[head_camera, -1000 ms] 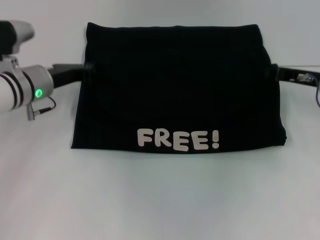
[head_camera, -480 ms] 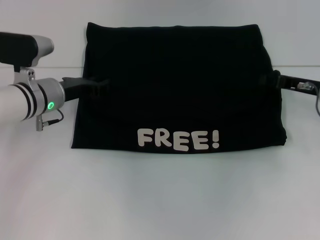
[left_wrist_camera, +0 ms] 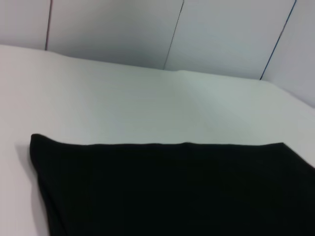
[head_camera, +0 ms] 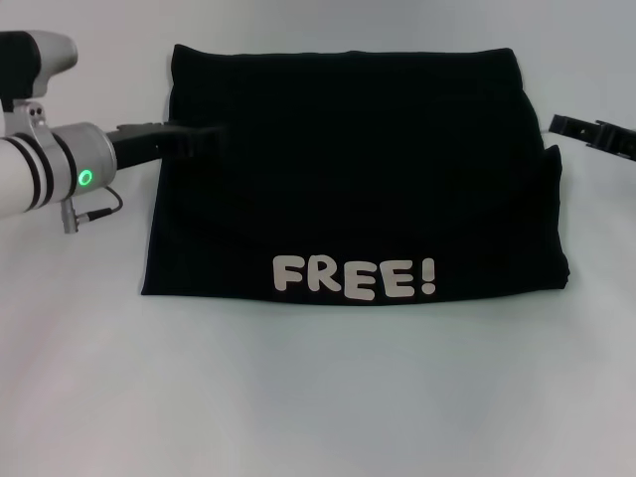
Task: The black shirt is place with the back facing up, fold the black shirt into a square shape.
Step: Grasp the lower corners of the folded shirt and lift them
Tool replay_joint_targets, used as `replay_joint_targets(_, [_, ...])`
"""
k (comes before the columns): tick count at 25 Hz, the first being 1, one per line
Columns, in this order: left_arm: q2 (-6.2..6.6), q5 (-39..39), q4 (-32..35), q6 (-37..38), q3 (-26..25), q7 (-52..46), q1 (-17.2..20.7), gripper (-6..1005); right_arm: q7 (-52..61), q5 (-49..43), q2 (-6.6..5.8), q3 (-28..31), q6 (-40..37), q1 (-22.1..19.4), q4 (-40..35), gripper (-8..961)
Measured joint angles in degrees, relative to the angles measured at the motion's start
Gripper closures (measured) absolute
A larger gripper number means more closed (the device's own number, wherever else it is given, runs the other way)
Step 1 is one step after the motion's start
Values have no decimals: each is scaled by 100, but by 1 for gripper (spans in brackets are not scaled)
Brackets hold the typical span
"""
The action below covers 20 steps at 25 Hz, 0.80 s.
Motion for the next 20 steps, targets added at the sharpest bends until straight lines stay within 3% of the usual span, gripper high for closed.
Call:
replay_joint_targets(3, [-5,-2,154,191,3,-128,15,259,125,2,-26,-23,-168,-81,-181,285])
replay_joint_targets(6, [-8,-10,708,1158,6,-453,289,246,253,5,-95,-27,-686,-235,-356,289])
replay_joint_targets(12, [-9,-133,1543,2969,-94,-619,1048,240,403,-2,-356,-31,-1937,-703,-415,295])
replay_joint_targets(16, [-66,-6,1722,3411,-86,-536,1437,242,414,3,-380,1,-2275,-943,-427,298])
replay_joint_targets(20, [-171,229,1707,3229,5,-369,1585,245,423,6,-370,18,-2262,-992,-392,300])
